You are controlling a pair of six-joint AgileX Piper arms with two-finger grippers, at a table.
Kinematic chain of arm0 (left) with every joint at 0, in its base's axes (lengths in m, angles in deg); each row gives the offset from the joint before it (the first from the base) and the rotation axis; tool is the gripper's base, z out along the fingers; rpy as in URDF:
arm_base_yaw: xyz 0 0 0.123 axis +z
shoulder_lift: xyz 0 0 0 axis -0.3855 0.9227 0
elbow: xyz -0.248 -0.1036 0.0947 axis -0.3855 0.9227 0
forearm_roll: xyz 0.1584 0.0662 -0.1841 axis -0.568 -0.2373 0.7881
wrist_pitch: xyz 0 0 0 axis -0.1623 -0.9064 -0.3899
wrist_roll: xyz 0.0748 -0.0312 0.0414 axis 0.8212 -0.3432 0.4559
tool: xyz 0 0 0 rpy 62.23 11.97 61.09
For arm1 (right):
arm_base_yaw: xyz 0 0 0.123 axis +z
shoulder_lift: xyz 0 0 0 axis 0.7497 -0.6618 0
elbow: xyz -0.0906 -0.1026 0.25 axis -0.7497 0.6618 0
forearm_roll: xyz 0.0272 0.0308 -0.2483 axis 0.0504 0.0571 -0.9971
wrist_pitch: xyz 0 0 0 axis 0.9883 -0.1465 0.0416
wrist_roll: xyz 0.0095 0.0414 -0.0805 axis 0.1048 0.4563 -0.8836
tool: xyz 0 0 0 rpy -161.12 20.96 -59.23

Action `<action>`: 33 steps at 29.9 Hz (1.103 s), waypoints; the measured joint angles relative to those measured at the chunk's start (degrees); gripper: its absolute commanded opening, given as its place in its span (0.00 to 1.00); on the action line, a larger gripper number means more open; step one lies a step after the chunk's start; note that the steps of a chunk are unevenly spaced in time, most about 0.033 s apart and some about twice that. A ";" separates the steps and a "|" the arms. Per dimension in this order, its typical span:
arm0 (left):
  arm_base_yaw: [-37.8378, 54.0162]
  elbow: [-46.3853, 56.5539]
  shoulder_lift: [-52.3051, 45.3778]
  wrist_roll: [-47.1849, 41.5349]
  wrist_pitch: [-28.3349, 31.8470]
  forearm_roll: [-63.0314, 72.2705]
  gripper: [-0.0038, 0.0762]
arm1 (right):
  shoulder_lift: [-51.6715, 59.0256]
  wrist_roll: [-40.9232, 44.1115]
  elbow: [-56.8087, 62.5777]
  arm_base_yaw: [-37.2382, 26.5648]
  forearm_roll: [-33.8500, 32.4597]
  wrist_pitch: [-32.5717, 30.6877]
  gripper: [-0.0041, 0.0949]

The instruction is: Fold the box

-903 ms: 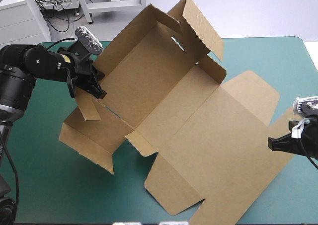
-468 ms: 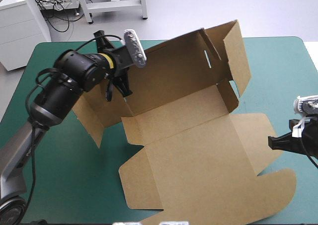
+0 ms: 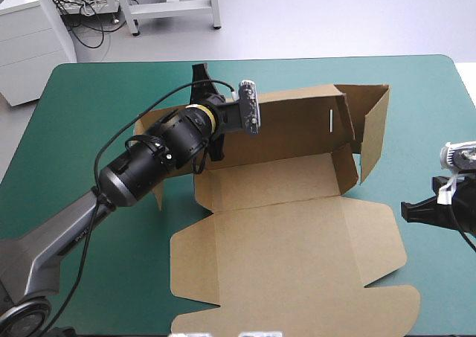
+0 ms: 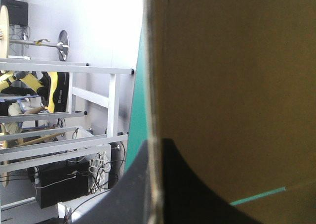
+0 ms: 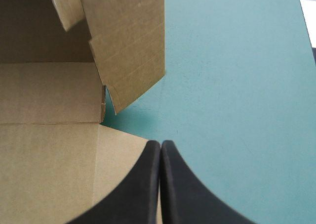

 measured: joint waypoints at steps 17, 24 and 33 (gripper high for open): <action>-5.12 23.81 -6.88 -24.01 12.46 -26.20 0.01 | 0.00 1.53 0.00 0.00 0.37 0.25 0.02; -5.65 30.03 -7.98 -31.31 15.93 -34.61 0.01 | 0.00 1.79 0.00 0.00 2.15 0.25 0.02; -6.69 31.98 -8.54 -37.08 15.88 -38.31 0.01 | 0.00 3.96 0.00 0.00 2.38 0.25 0.05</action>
